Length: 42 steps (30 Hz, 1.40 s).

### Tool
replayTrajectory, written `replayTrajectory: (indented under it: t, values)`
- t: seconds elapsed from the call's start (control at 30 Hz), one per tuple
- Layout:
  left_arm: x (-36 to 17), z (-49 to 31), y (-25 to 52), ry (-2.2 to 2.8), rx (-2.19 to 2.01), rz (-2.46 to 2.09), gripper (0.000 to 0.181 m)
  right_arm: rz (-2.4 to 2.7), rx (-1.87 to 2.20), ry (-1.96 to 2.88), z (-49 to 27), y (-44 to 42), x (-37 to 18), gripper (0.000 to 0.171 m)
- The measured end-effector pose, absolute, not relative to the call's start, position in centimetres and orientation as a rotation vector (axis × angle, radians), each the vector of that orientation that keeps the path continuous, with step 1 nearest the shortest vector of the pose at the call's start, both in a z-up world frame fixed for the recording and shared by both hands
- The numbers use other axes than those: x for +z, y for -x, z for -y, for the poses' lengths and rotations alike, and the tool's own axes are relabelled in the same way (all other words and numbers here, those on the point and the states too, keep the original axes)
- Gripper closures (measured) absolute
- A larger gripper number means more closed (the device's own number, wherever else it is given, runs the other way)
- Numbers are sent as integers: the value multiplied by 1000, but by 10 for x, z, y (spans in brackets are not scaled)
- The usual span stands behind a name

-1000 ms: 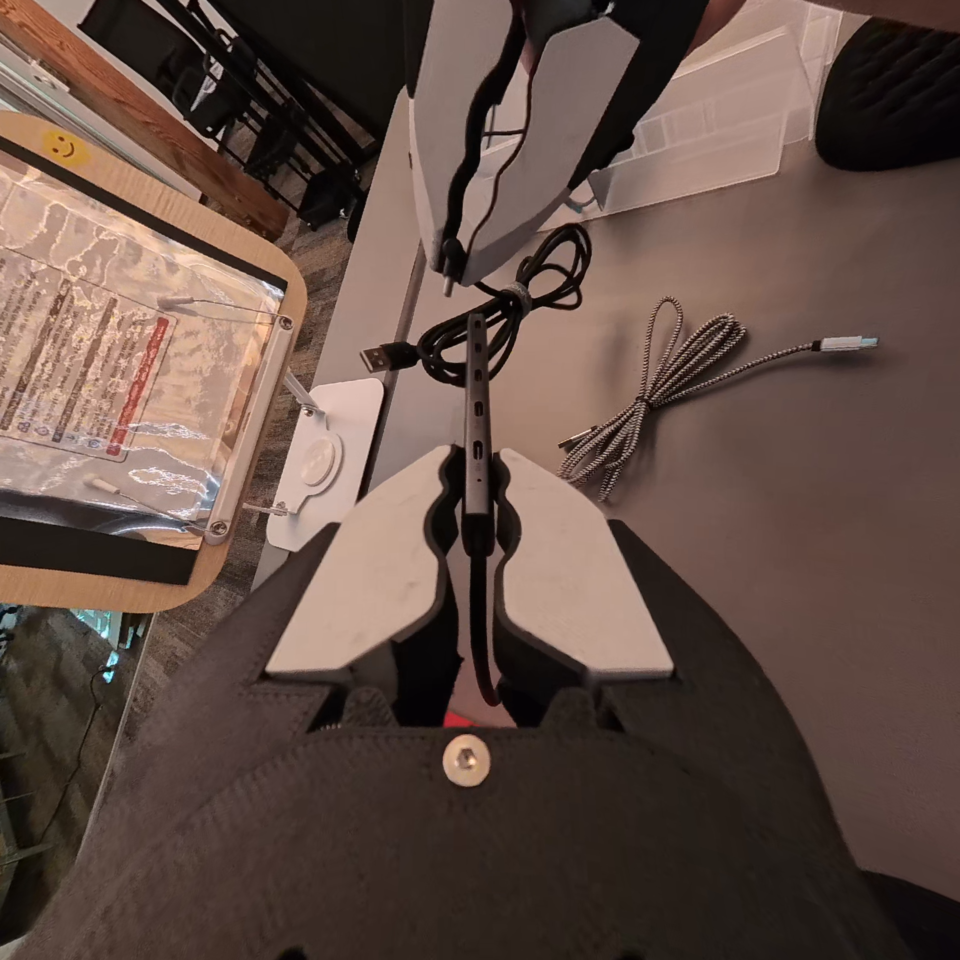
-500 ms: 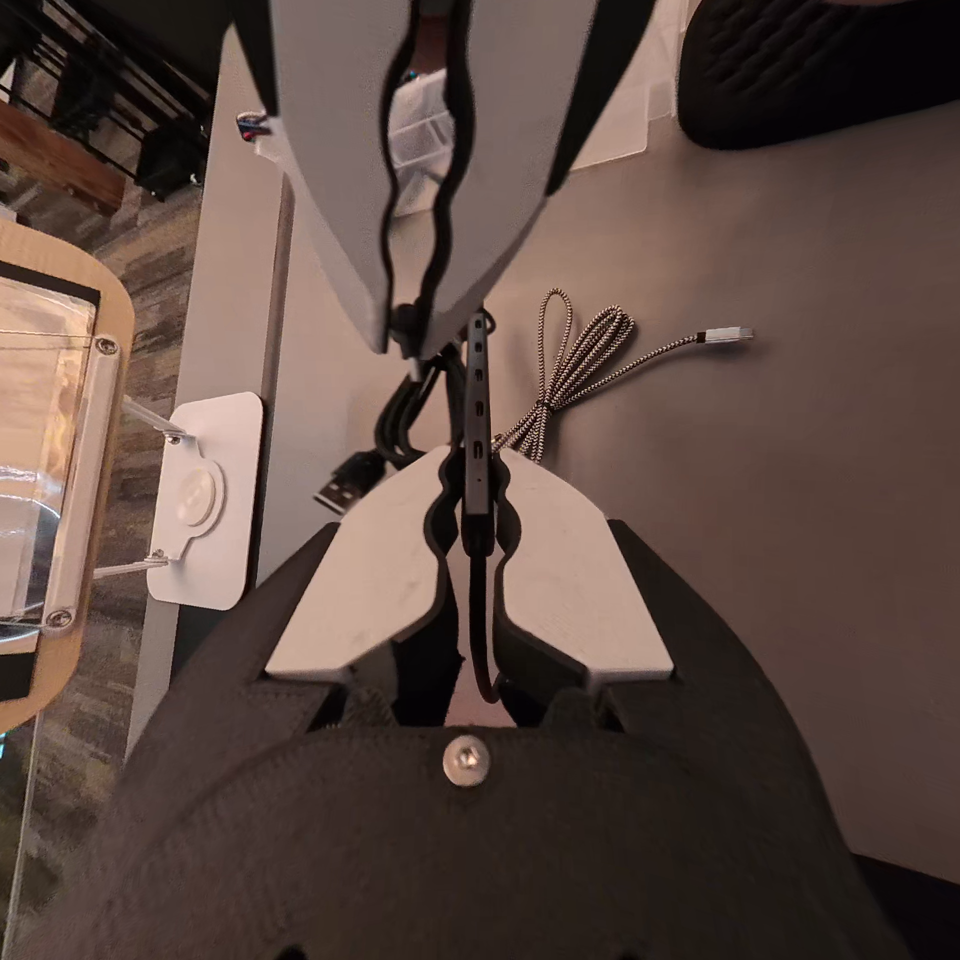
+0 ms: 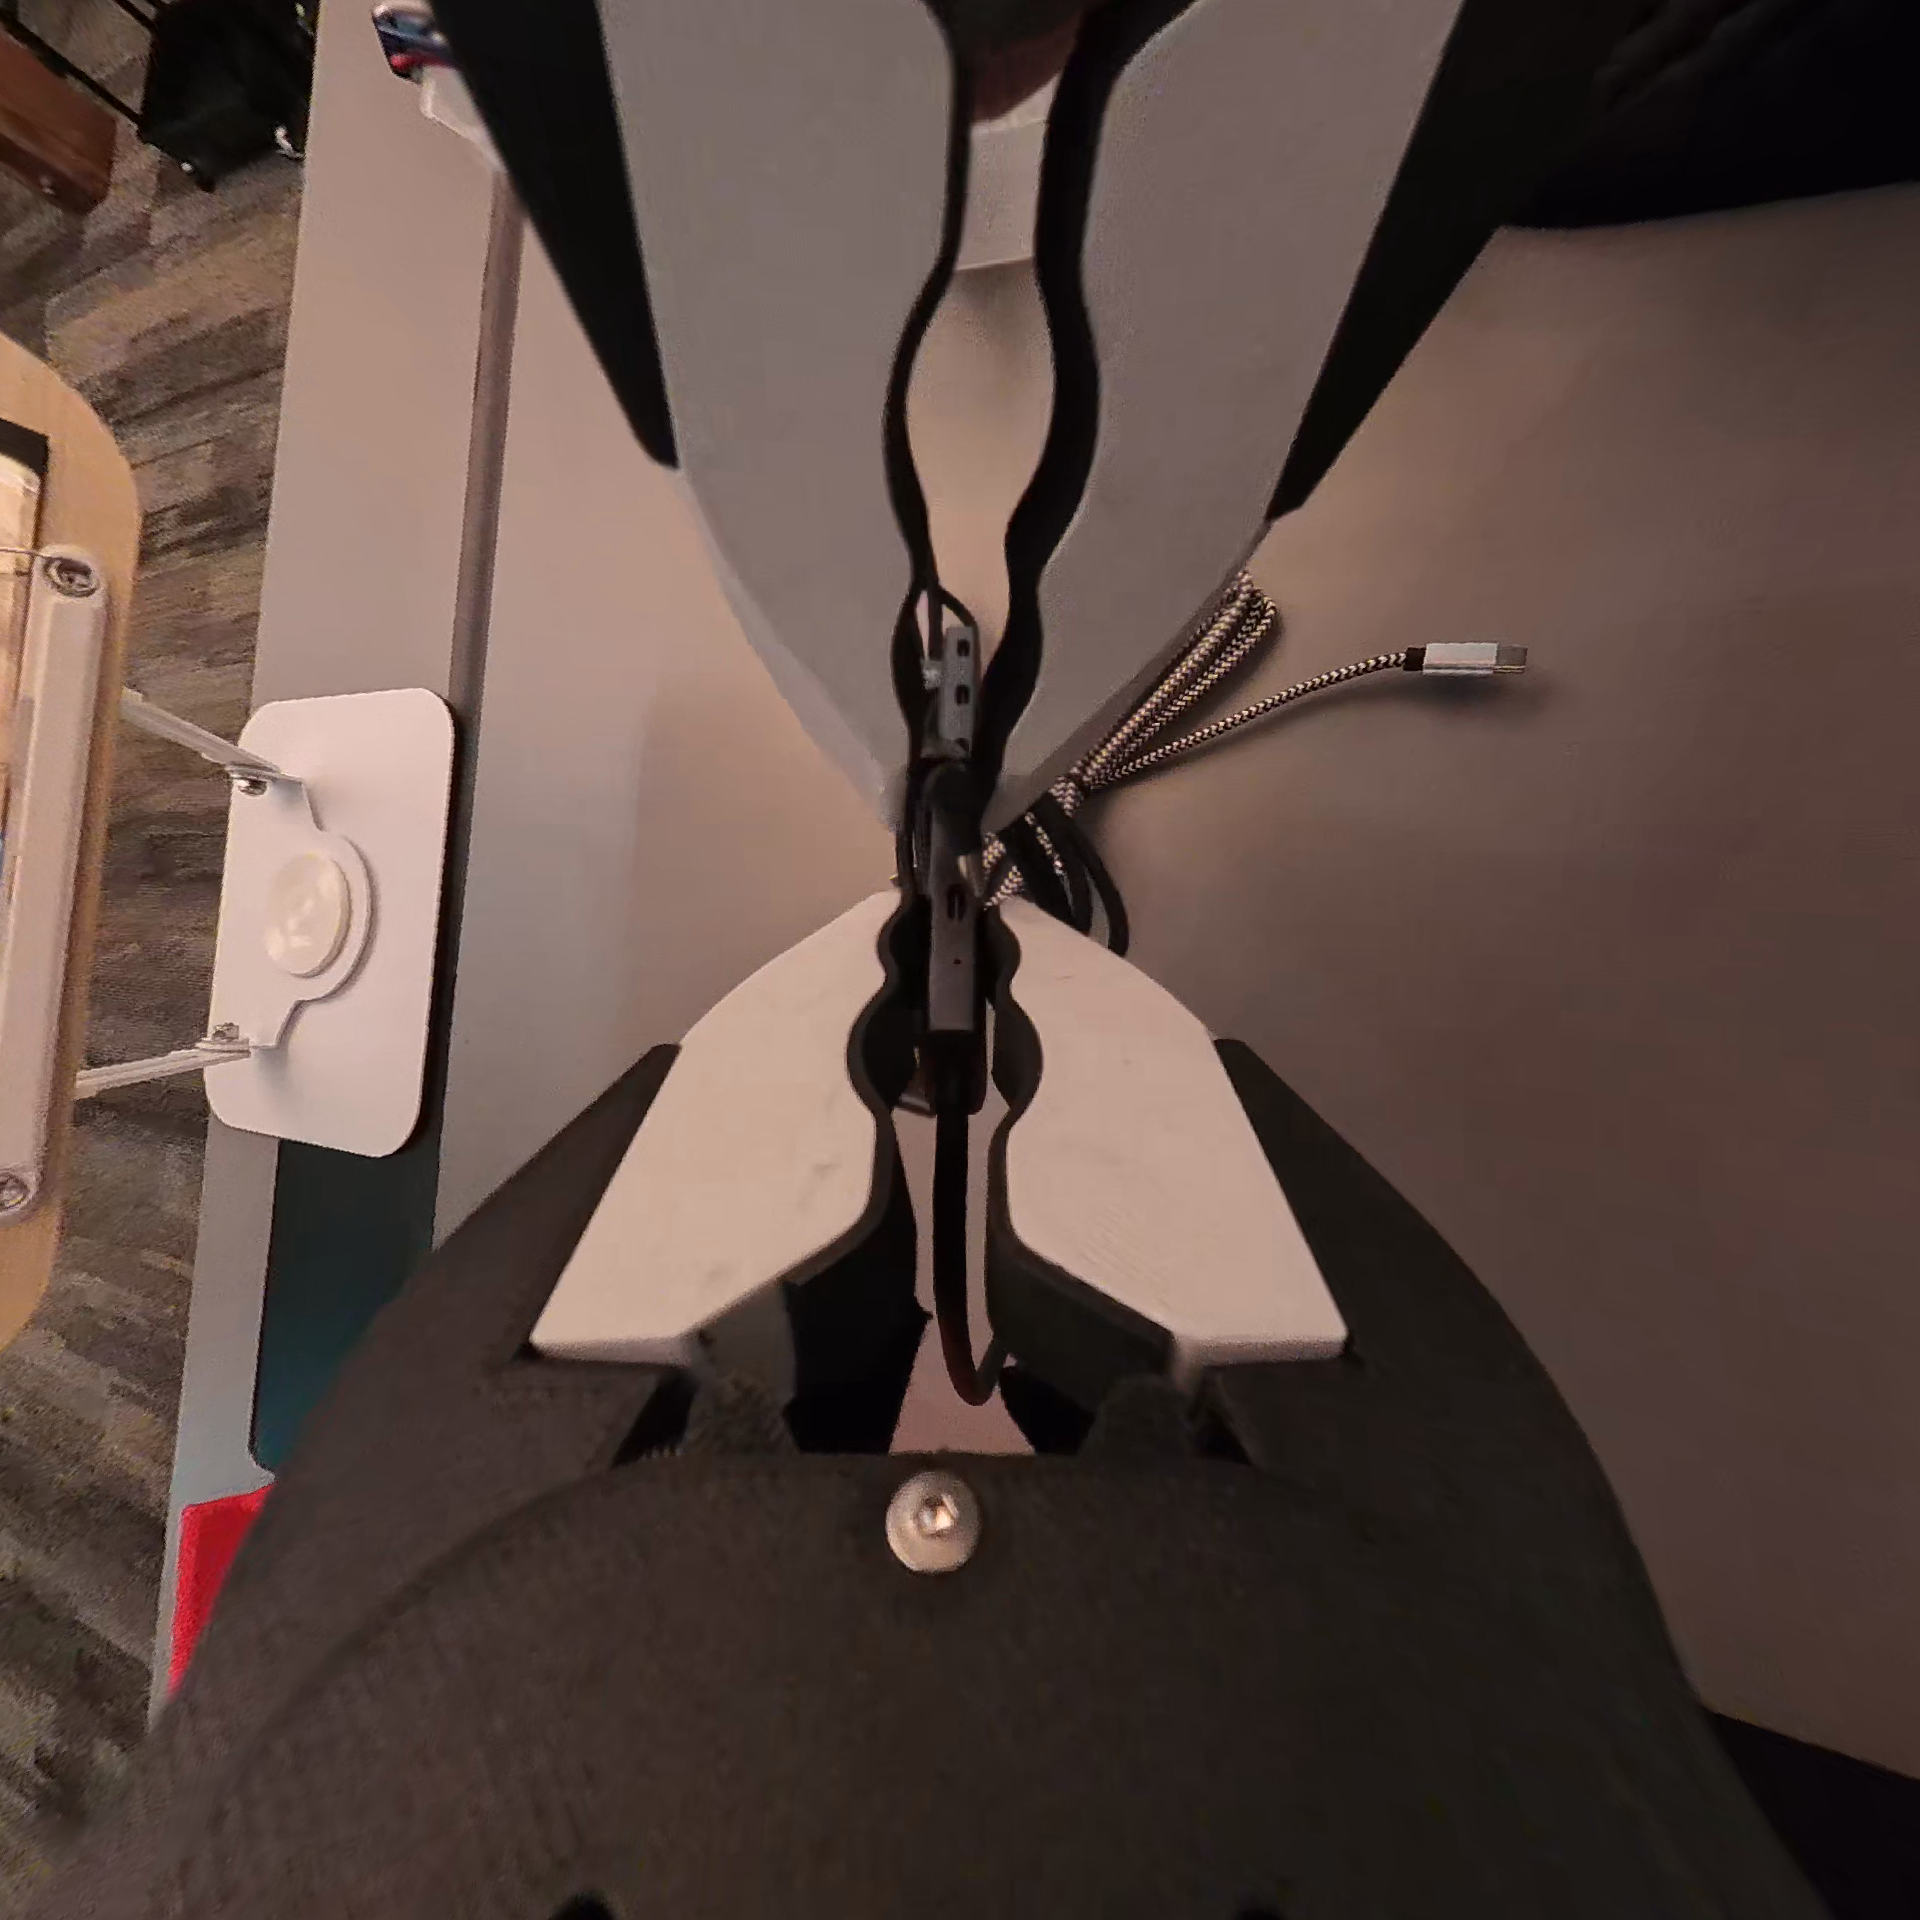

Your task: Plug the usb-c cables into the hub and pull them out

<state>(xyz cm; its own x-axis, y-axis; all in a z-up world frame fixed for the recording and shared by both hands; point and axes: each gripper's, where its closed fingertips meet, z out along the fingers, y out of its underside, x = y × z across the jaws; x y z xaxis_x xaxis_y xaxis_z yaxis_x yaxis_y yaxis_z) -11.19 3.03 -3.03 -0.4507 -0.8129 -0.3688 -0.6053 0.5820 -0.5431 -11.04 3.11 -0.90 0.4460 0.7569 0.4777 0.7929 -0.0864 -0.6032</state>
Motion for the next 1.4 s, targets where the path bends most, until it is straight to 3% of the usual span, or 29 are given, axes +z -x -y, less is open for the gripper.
replayTrajectory:
  t: [1.03, 1.4]
  values:
    - [-43, -28, 110, 1303, -541, -2267, 172, 1287, -29, 1970, -34, 105, -24, 162]
    - [0, -38, 133, 1212, -692, -2165, 172, 1130, 85, 2046, -38, 60, -20, 162]
